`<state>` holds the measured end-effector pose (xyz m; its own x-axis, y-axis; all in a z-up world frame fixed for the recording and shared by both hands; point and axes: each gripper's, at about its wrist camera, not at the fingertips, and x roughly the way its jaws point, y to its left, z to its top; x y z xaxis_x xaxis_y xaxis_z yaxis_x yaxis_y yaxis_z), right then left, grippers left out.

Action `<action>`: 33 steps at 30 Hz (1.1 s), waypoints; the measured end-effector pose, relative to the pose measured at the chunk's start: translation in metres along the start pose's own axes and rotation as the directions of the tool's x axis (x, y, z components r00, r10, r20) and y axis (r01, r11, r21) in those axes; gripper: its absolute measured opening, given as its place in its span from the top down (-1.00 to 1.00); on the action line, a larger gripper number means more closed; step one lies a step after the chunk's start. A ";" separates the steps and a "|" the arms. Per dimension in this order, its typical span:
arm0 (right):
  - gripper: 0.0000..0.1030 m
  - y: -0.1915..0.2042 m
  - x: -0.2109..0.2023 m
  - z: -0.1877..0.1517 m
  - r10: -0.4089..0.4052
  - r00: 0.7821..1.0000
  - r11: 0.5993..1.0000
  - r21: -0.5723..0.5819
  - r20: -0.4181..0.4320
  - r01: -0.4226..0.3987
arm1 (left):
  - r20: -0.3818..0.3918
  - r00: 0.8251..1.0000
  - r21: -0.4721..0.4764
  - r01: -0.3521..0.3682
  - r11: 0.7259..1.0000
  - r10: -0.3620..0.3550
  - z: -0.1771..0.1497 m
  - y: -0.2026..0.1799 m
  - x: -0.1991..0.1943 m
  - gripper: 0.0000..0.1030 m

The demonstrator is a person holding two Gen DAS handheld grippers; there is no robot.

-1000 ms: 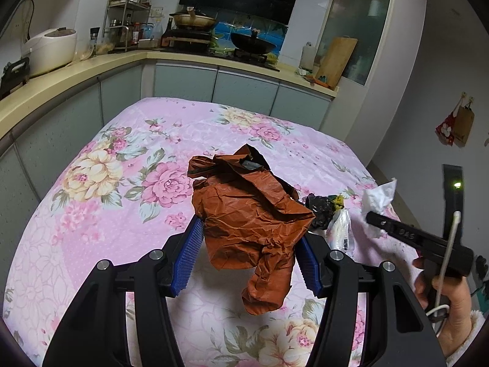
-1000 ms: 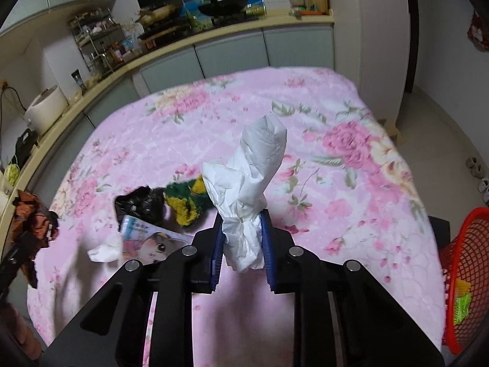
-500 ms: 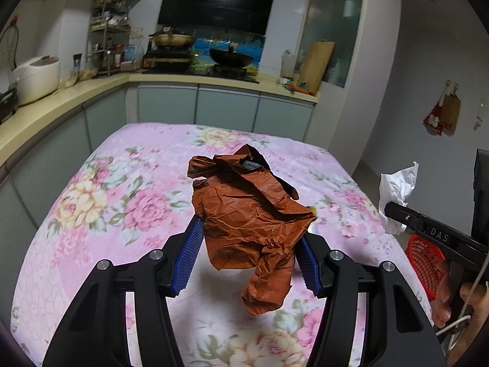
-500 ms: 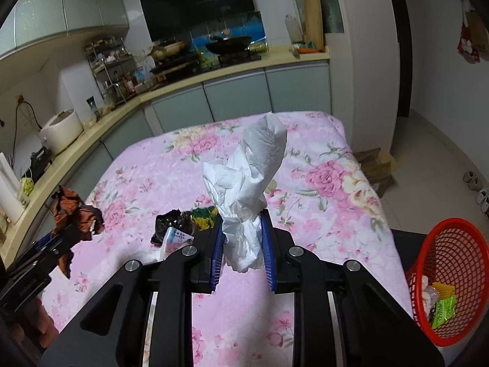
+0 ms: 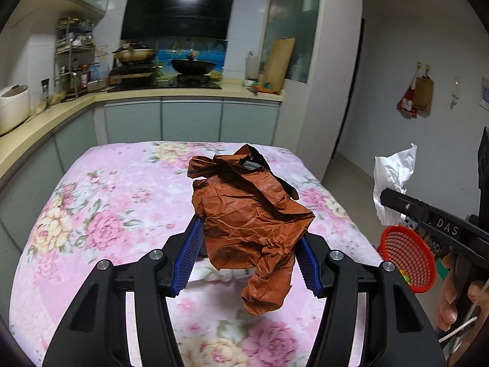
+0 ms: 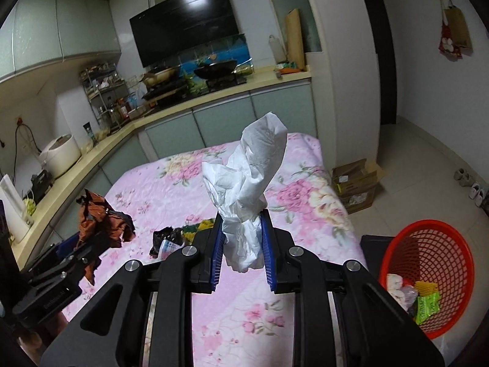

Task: Collect trash
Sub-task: 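Carry both items over the red basket and open both tools to drop them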

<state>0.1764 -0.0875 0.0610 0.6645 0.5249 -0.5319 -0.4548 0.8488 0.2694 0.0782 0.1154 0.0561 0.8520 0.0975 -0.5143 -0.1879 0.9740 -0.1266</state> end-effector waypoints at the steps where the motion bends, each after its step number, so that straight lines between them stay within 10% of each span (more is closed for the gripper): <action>1: 0.56 -0.002 -0.004 0.000 -0.003 1.000 1.000 0.004 0.007 0.003 | -0.003 1.000 0.008 0.008 1.000 -0.008 0.000 -0.005 0.001 -0.08; 19: 0.56 -0.072 -0.056 0.002 -0.157 0.985 0.984 0.102 0.077 0.148 | -0.043 0.986 0.170 0.167 0.971 -0.162 0.002 -0.106 0.024 -0.08; 33: 0.56 -0.130 -0.081 -0.002 -0.312 0.946 0.937 0.192 0.089 0.291 | -0.152 0.939 0.219 0.338 0.915 -0.310 0.002 -0.179 0.064 -0.08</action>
<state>0.1805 -0.2406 0.0674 0.8231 0.2370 -0.5161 -0.1188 0.9605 0.2515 0.1672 -0.0528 0.0480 0.7838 -0.2415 -0.5721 0.2231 0.9693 -0.1035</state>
